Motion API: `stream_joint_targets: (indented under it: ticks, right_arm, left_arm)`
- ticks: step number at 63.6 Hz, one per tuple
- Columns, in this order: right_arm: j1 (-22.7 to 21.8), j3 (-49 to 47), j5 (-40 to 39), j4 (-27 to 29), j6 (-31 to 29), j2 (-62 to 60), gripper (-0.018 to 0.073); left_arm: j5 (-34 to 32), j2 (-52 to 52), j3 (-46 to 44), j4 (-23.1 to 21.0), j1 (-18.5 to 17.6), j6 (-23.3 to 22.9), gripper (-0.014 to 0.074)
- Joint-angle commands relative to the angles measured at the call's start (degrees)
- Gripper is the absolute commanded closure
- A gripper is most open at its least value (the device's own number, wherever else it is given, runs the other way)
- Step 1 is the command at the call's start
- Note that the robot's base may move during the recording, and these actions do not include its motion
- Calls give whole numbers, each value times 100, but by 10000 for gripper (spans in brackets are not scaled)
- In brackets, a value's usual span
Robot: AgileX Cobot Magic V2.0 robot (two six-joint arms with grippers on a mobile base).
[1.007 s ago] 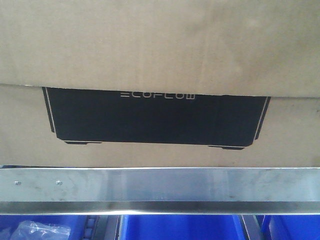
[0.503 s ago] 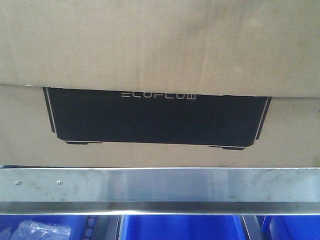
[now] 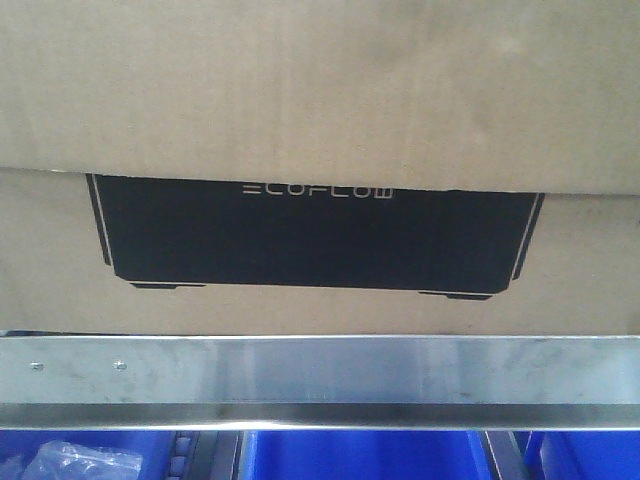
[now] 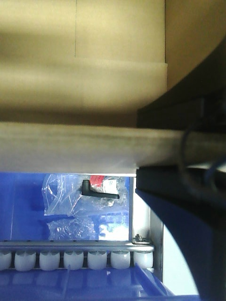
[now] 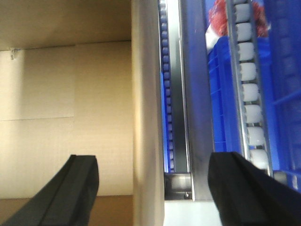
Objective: Grab box from left shelf to table start
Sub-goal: 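Move the right gripper onto the box's other side wall and close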
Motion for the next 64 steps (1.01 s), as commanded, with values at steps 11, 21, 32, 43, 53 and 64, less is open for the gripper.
stream_joint_targets:
  ticks: [11, 21, 32, 43, 53, 64]
  right_arm:
    - [13, -823, 196, 265, -211, 680, -22]
    - [13, -1053, 396, 575, -265, 1021, -22]
    - [13, -1024, 389, 458, -265, 1098, -22]
    - [13, -1024, 383, 249, -260, 1209, 19]
    - [13, -1018, 397, 320, -260, 1239, 51]
    - [13, -865, 364, 320, -260, 1239, 51]
  left_arm:
    - [452, -175, -148, -211, -5, -52, 608]
    - [452, -175, -148, -211, -5, -52, 608]
    - [452, -175, -148, -211, -5, -52, 608]
    - [452, -175, -148, -211, -5, -52, 608]
    - [452, -175, -148, -211, -5, -52, 608]
    - [452, -175, -148, -211, -5, -52, 608]
